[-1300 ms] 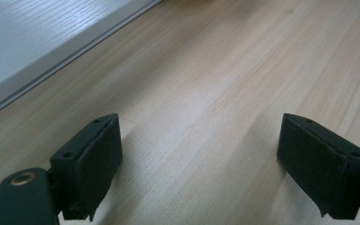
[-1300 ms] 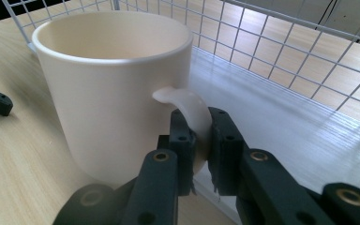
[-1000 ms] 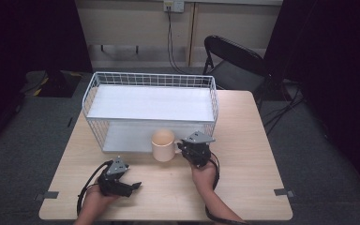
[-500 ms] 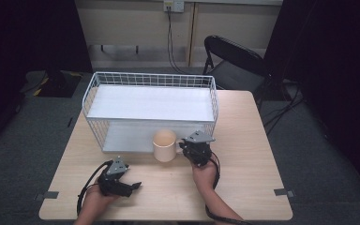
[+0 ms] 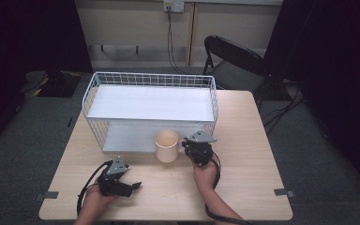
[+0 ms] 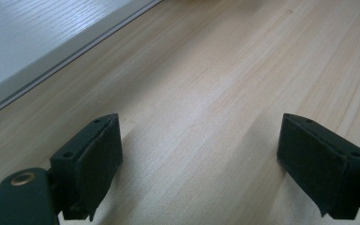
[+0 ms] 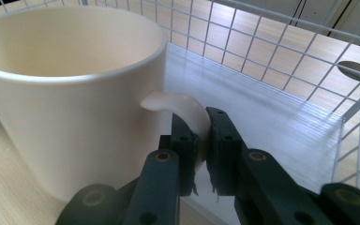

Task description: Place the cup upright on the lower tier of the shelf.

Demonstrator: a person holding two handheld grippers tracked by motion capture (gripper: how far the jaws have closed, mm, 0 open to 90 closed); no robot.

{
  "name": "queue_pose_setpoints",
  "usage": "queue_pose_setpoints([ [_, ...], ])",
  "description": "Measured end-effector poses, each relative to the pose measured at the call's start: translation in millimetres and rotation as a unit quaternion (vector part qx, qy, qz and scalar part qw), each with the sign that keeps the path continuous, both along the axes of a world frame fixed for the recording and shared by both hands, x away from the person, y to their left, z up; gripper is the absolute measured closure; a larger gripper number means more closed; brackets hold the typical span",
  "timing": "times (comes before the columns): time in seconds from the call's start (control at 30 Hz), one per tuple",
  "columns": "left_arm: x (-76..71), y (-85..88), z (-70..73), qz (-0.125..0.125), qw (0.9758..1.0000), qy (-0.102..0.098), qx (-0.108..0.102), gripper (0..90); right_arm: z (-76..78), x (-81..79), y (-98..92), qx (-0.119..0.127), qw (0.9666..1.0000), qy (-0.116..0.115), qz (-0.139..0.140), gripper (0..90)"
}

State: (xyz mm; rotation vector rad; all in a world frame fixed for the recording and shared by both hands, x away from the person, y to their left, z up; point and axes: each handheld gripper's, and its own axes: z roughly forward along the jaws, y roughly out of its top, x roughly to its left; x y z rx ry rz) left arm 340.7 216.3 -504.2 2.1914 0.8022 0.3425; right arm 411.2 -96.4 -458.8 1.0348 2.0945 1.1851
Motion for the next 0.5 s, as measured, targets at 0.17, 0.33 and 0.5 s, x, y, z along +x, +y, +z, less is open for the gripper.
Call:
queue_pose_setpoints([
  [0.17, 0.0, 0.0, 0.0, 0.0, 1.0, 0.0, 0.0, 14.0, 2.6, -1.2, -2.1, 0.01, 0.9998, -0.005, -0.014, 83.7],
  [0.33, -0.1, 0.0, 0.1, 0.001, 1.0, 0.0, 0.001, 14.0, 1.5, -1.0, -2.3, 0.012, 0.9997, -0.006, -0.022, 84.4],
  [0.5, 0.0, 0.0, 0.0, 0.0, 1.0, 0.0, 0.0, 14.0, 0.2, 0.2, -2.2, 0.021, 0.9993, -0.004, -0.032, 84.4],
])
